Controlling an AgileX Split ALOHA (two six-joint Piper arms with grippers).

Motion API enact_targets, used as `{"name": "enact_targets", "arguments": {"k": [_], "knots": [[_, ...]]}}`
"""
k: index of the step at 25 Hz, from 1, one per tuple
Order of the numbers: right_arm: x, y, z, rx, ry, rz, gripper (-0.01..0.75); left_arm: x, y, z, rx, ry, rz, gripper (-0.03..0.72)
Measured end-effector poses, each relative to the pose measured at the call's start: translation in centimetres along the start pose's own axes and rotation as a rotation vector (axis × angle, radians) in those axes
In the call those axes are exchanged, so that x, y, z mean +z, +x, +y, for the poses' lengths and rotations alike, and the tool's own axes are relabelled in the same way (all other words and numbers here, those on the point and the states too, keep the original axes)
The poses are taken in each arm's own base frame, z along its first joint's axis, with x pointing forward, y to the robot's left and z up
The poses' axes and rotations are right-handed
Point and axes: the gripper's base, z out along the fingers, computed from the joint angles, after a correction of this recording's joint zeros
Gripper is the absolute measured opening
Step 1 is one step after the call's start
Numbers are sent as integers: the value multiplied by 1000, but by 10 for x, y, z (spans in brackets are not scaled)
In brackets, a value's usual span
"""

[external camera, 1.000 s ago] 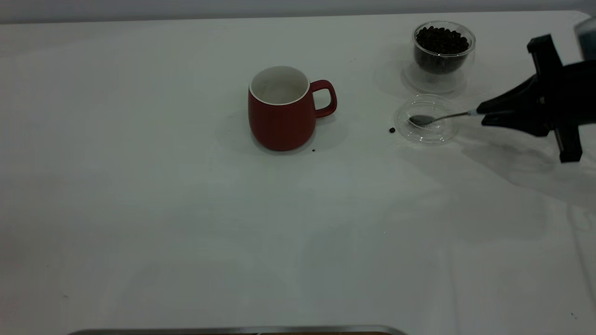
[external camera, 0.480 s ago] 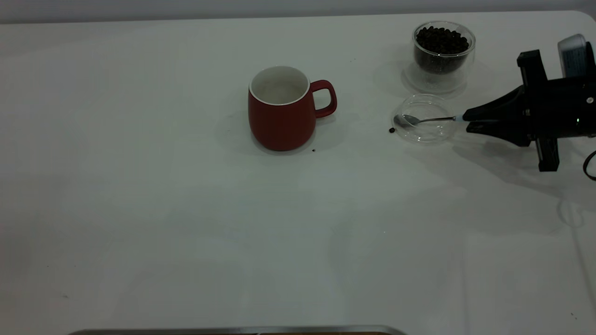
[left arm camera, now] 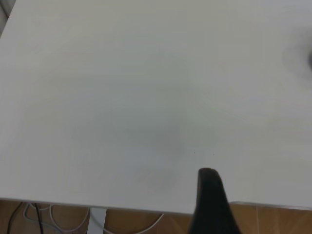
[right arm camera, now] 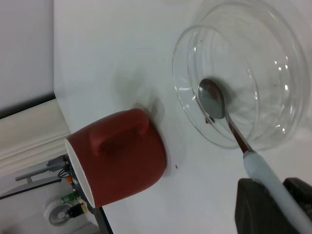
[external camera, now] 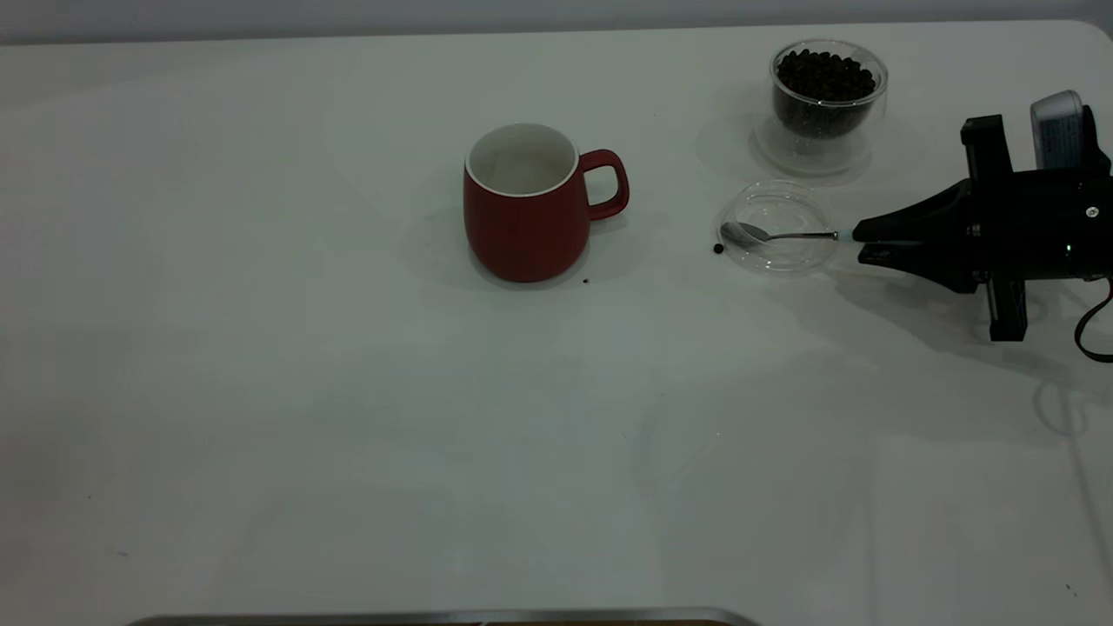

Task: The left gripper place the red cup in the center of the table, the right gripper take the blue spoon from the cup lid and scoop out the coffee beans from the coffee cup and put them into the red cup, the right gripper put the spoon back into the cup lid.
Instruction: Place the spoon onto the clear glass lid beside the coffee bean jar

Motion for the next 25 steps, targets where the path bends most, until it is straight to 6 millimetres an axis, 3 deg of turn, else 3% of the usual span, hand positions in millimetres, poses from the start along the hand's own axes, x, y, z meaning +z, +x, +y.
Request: {"name": "enact_targets", "arguments": {"k": [7, 15, 25], "knots": [[0, 0, 0, 14, 3, -1, 124, 0, 0, 0, 0, 0, 0, 561], [1, -1, -7, 22, 51, -12, 263, 0, 0, 0, 0, 0, 0, 561], [1, -1, -8, 23, 55, -13, 341, 0, 0, 0, 0, 0, 0, 561]]}}
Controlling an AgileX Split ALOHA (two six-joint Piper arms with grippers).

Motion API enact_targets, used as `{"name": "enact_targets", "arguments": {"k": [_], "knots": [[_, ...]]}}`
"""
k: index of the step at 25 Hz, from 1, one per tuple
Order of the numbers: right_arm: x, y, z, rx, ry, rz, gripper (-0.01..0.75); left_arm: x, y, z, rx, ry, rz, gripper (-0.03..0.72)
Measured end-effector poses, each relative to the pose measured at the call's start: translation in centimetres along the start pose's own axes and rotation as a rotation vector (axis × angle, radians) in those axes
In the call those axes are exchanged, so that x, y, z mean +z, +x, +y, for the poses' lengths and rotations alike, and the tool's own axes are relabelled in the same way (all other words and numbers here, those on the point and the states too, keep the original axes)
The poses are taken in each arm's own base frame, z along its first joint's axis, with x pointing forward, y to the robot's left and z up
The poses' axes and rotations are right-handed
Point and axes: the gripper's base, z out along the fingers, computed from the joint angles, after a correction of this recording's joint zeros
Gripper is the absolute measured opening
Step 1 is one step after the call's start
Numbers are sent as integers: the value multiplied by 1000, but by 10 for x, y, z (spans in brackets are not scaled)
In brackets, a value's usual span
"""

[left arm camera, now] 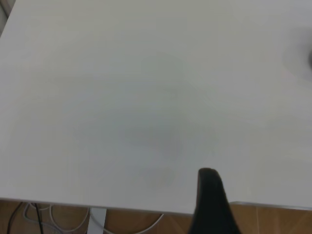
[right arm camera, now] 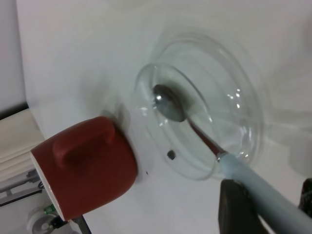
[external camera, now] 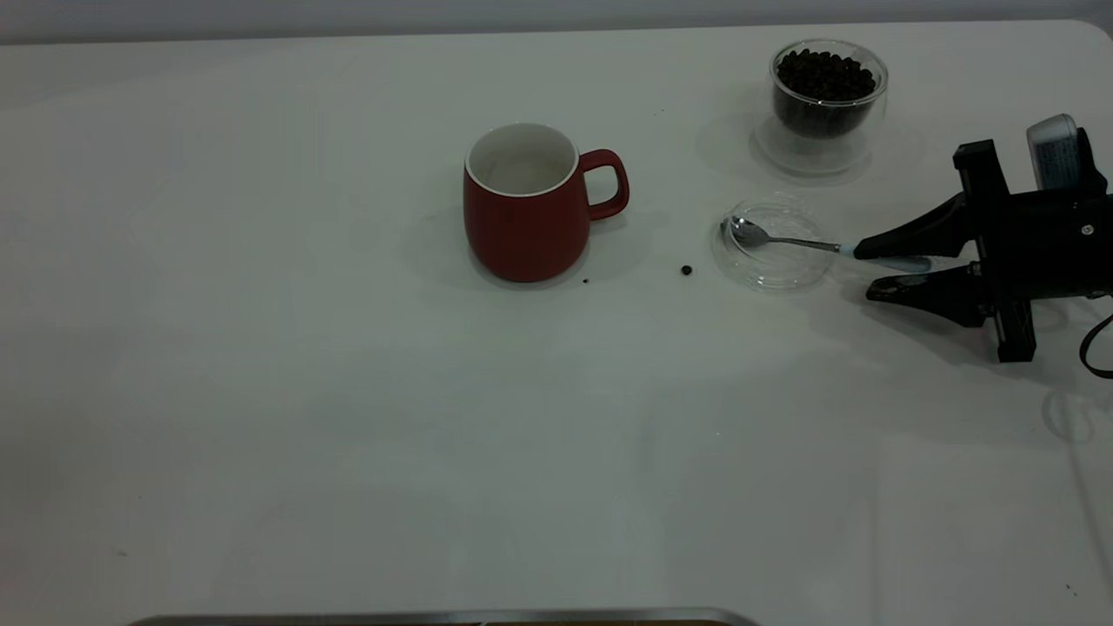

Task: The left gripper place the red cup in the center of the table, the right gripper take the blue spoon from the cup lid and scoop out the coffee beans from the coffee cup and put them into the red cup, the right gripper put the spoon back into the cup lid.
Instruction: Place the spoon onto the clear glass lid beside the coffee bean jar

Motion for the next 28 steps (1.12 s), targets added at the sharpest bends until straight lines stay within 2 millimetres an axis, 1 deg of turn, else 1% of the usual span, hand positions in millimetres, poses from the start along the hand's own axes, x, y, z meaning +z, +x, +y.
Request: {"name": "enact_targets", "arguments": {"k": [11, 14, 19, 21, 24, 28], "knots": [[1, 1, 0, 4, -16, 9, 352, 0, 0, 0, 0, 0, 0, 561], [1, 1, 0, 4, -16, 9, 394, 0, 0, 0, 0, 0, 0, 561], [0, 1, 1, 2, -22, 9, 521, 0, 0, 0, 0, 0, 0, 561], [-1, 0, 5, -6, -28, 6, 559, 0, 0, 0, 0, 0, 0, 561], [-3, -1, 9, -26, -34, 0, 583, 0, 0, 0, 0, 0, 0, 561], [-7, 0, 15, -67, -32, 20, 585, 0, 0, 0, 0, 0, 0, 561]]}}
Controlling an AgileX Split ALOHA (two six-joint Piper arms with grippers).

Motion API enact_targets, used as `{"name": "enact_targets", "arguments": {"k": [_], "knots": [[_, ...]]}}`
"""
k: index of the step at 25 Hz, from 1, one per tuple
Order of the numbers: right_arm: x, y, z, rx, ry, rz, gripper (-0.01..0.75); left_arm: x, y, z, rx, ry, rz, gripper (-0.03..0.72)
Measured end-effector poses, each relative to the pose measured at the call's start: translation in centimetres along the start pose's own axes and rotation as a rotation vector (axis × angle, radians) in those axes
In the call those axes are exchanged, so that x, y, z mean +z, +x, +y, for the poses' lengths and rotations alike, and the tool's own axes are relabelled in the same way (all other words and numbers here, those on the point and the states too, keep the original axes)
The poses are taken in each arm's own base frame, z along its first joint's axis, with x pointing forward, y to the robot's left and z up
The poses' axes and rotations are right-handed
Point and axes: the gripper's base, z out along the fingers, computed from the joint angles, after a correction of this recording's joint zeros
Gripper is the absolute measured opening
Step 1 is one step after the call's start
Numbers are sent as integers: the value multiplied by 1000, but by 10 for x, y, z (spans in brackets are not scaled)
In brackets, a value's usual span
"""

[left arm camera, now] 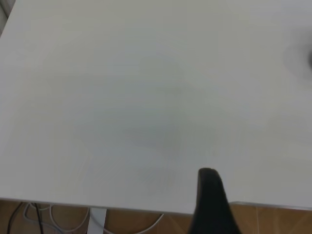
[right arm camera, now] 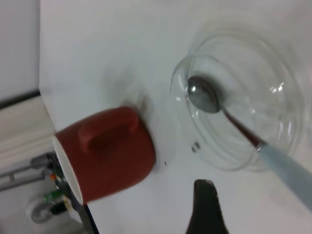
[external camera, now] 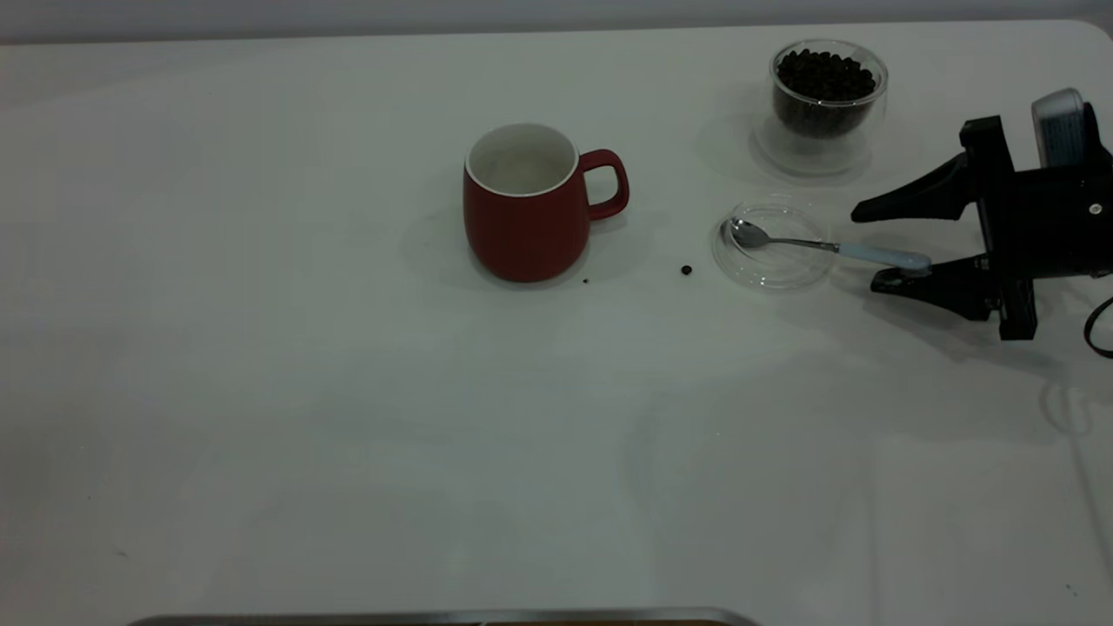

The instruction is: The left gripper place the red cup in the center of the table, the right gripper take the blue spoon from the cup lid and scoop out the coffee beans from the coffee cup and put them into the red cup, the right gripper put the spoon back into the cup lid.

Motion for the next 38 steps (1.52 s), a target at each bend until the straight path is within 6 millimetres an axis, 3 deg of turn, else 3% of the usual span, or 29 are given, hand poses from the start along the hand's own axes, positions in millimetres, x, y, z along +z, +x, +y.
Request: {"name": "enact_targets", "arguments": {"k": [11, 30, 33, 38], "knots": [[-8, 3, 12, -163, 197, 62, 585, 0, 0, 0, 0, 0, 0, 561], [-48, -7, 73, -418, 264, -50, 585, 0, 0, 0, 0, 0, 0, 561], [-52, -3, 91, -489, 265, -53, 585, 0, 0, 0, 0, 0, 0, 561], [-73, 18, 158, -708, 222, -99, 585, 0, 0, 0, 0, 0, 0, 561]]}}
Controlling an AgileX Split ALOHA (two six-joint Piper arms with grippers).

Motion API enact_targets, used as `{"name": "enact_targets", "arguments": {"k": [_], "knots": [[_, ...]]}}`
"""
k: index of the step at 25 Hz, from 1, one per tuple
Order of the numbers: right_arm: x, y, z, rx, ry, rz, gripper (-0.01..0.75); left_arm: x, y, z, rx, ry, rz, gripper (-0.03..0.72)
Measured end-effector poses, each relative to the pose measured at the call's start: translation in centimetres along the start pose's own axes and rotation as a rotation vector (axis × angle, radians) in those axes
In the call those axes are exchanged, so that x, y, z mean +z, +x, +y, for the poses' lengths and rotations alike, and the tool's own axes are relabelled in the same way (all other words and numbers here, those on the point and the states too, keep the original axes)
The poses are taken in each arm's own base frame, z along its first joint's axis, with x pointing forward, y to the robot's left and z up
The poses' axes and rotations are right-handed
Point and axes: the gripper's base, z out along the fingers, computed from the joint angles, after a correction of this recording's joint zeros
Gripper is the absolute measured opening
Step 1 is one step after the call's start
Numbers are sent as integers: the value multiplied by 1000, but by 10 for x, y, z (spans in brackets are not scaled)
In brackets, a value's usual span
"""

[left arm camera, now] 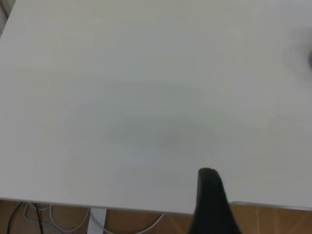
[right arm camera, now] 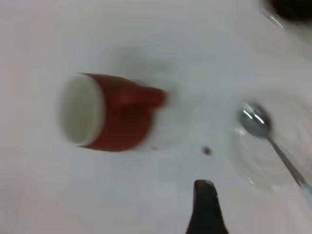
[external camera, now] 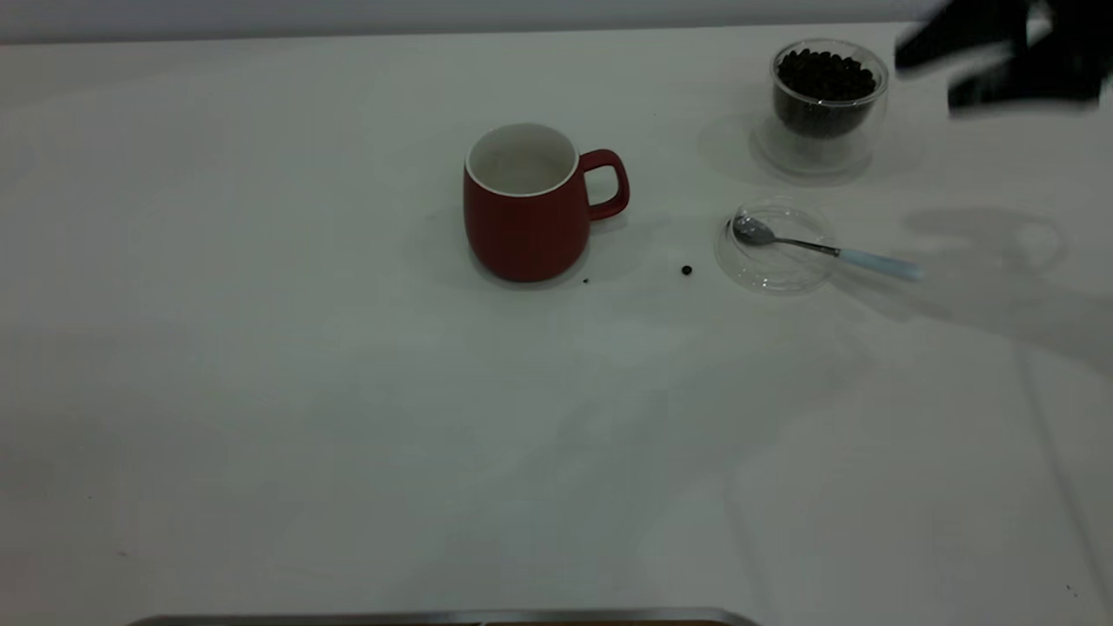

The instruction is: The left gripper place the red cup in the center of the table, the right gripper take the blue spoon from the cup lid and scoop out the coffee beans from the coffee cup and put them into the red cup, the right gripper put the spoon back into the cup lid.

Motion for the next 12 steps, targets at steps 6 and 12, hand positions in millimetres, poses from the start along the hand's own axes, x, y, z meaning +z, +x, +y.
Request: {"name": "enact_targets", "arguments": {"k": [6, 12], "knots": [[-82, -17, 56, -160, -40, -99, 585, 0, 0, 0, 0, 0, 0, 561], [-181, 7, 98, -273, 176, -146, 585, 0, 0, 0, 0, 0, 0, 561]]}}
